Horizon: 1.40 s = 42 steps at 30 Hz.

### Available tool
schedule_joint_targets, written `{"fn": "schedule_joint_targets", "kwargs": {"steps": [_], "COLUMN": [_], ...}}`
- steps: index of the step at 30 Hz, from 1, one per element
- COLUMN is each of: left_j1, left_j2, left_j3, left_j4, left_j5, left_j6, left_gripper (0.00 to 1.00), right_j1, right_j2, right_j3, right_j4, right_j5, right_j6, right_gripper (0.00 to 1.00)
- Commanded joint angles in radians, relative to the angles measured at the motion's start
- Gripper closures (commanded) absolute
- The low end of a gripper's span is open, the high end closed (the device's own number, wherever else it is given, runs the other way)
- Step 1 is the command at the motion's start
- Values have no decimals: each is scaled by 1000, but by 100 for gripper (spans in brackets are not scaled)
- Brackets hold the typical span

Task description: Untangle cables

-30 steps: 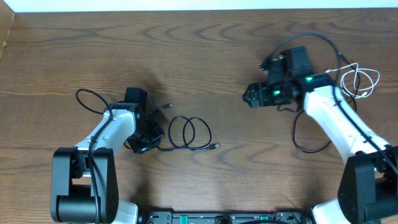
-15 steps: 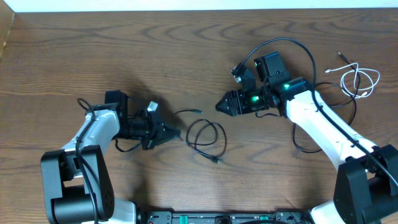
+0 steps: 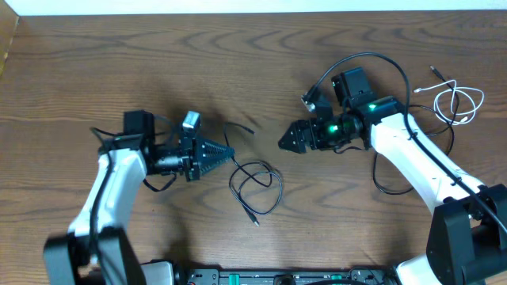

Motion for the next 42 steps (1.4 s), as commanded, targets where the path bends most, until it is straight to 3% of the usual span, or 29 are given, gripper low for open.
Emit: {"fn": "schedule_joint_targets", "kwargs": {"steps": [1, 8, 9, 15, 22, 29, 34, 42], "left_j1": [7, 7, 7, 7, 7, 7, 7, 7], "left_j2": [-116, -338, -388, -501, -528, -521, -521, -521], "left_j3": [84, 105, 105, 105, 105, 105, 105, 105], "left_j4": [10, 214, 277, 412, 458, 458, 458, 458], "left_j5": [-88, -188, -238, -373, -449, -474, -473, -475], "left_j6": [-136, -489, -588, -787, -805, -855, -881, -881], "left_gripper": [92, 93, 93, 93, 93, 92, 92, 93], "right_j1": [-24, -7, 2, 37, 85, 133, 177, 261], "right_j2": [7, 7, 7, 7, 7, 8, 8, 8], "right_j3": [2, 2, 2, 2, 2, 2, 0, -36], "right_j4": [-28, -64, -70, -69, -69, -13, 85, 222], "right_j5": [44, -5, -71, -216, -257, -288, -93, 55], "right_j6": [-69, -205, -272, -356, -351, -322, -115, 90], "right_gripper": [8, 13, 15, 36, 28, 36, 36, 47]}}
